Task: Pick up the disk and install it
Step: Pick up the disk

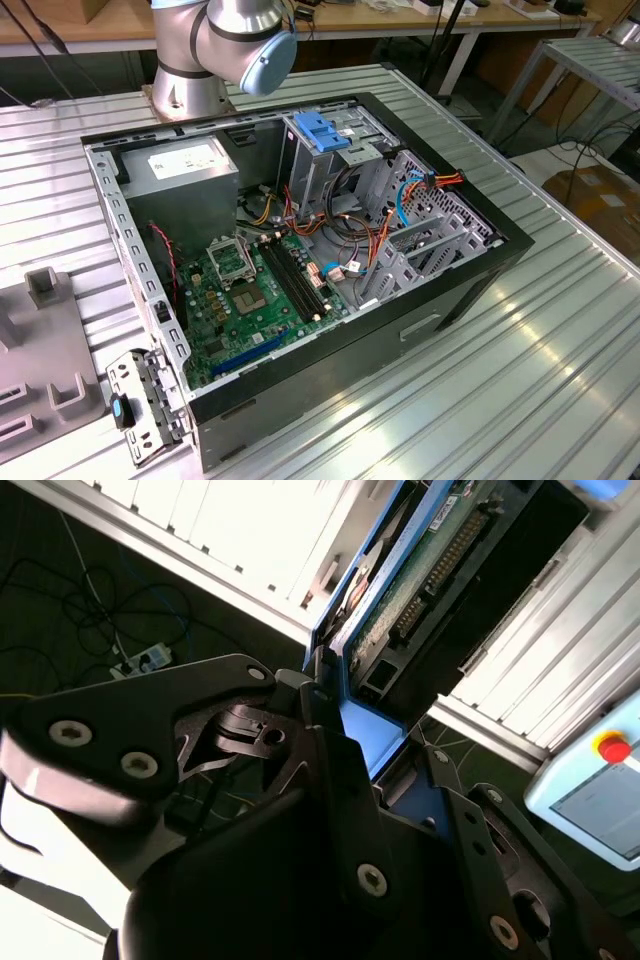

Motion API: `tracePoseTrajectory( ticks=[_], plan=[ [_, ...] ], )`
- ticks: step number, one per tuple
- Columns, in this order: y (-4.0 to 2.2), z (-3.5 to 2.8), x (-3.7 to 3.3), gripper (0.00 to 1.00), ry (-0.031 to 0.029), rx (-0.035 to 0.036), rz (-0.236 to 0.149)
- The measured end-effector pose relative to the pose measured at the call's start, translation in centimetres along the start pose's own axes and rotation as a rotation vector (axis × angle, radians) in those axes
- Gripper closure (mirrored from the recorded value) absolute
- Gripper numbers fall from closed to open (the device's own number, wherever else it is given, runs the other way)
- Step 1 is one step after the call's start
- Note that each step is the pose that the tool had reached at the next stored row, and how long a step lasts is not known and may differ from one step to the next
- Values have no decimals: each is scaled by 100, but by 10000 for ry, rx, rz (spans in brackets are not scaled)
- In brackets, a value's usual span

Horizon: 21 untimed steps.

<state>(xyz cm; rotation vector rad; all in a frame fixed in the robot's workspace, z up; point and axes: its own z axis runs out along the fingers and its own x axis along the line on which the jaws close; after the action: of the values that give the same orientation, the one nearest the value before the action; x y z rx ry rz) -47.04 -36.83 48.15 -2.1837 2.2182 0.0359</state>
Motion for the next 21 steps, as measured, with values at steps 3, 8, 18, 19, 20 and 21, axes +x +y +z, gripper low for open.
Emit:
tracePoseTrajectory(
  ticks=[3,8,18,19,20,21],
  plan=[
    [0,-59,-2,63,0,1,0],
    [-1,-158,-6,63,-2,-3,0],
    [-1,-242,-9,63,-7,-6,0],
    [-1,-242,-9,63,-7,-5,0],
    [-4,-242,-9,63,-8,-4,0],
    [-7,-242,-9,63,-7,-5,0]
  ],
)
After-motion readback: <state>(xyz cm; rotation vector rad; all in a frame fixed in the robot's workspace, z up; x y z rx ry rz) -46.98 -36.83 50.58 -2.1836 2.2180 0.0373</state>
